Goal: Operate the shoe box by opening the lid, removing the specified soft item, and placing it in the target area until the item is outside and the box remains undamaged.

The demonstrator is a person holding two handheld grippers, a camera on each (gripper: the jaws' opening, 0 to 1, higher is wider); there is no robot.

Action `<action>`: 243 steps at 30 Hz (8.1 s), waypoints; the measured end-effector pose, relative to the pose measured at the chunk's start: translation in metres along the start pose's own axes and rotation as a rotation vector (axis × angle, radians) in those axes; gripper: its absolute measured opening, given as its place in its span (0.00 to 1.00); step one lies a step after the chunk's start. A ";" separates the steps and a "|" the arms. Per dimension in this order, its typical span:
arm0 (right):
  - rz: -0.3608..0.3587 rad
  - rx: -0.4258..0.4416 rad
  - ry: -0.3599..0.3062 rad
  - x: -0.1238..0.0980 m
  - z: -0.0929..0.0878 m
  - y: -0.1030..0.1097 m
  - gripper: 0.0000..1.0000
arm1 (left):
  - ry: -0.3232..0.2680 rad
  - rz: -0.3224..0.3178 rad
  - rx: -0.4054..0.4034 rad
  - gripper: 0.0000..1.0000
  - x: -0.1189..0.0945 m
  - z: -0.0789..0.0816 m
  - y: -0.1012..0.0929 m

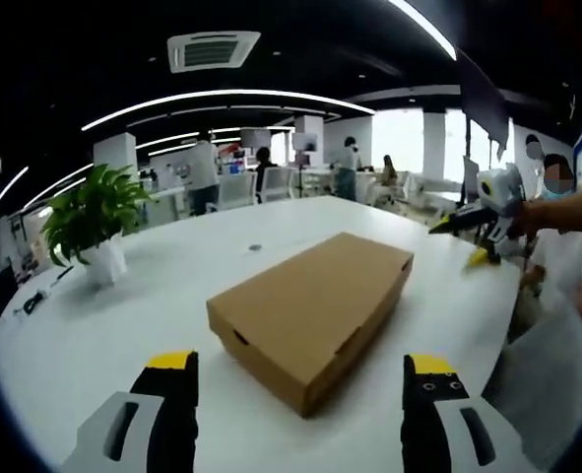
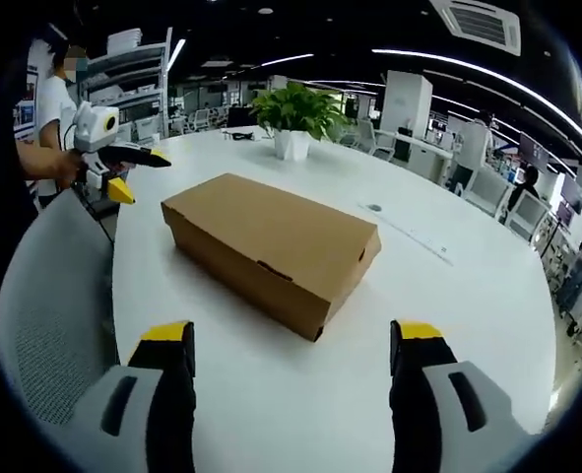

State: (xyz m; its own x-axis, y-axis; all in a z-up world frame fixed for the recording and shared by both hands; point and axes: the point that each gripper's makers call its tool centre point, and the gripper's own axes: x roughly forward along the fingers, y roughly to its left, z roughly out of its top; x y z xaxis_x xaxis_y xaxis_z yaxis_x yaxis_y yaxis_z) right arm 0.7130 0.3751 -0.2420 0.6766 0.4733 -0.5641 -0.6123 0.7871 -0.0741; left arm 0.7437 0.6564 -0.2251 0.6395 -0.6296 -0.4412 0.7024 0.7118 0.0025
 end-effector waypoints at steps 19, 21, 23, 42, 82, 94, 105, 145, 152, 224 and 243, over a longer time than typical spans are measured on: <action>0.070 -0.054 0.015 0.040 -0.005 -0.016 0.65 | 0.025 0.066 -0.047 0.78 0.029 -0.031 0.003; 0.077 -0.060 0.013 0.043 -0.004 -0.016 0.63 | 0.021 0.078 -0.055 0.76 0.032 -0.030 0.003; 0.082 -0.063 0.008 0.045 -0.003 -0.018 0.61 | 0.015 0.085 -0.060 0.74 0.037 -0.031 0.005; 0.115 -0.063 -0.013 0.072 0.005 -0.019 0.47 | 0.048 0.098 -0.044 0.57 0.054 -0.031 -0.002; 0.048 0.056 0.022 0.078 0.006 0.006 0.43 | 0.110 0.067 -0.014 0.50 0.044 -0.041 0.015; 0.014 0.098 0.037 0.080 0.011 0.029 0.42 | 0.135 0.017 0.009 0.49 0.034 -0.045 0.033; -0.017 0.121 0.044 0.084 0.016 0.054 0.42 | 0.188 -0.022 0.029 0.48 0.020 -0.049 0.046; -0.030 0.170 0.076 0.083 0.022 0.142 0.37 | 0.329 -0.138 0.100 0.48 -0.037 -0.078 0.083; -0.015 0.171 0.074 0.081 0.023 0.154 0.36 | 0.349 -0.151 0.104 0.48 -0.044 -0.082 0.084; -0.053 0.143 -0.125 0.044 0.138 0.100 0.39 | 0.050 -0.069 0.024 0.58 -0.045 0.045 0.116; -0.119 0.140 -0.148 0.054 0.153 0.063 0.26 | 0.019 0.089 0.025 0.25 -0.024 0.068 0.148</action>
State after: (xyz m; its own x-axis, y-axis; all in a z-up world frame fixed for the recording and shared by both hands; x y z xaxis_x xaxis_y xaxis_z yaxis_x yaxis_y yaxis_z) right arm 0.7735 0.5109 -0.1518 0.7994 0.4185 -0.4312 -0.4691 0.8830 -0.0127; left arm 0.8533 0.7553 -0.1530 0.6935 -0.5582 -0.4555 0.6513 0.7561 0.0649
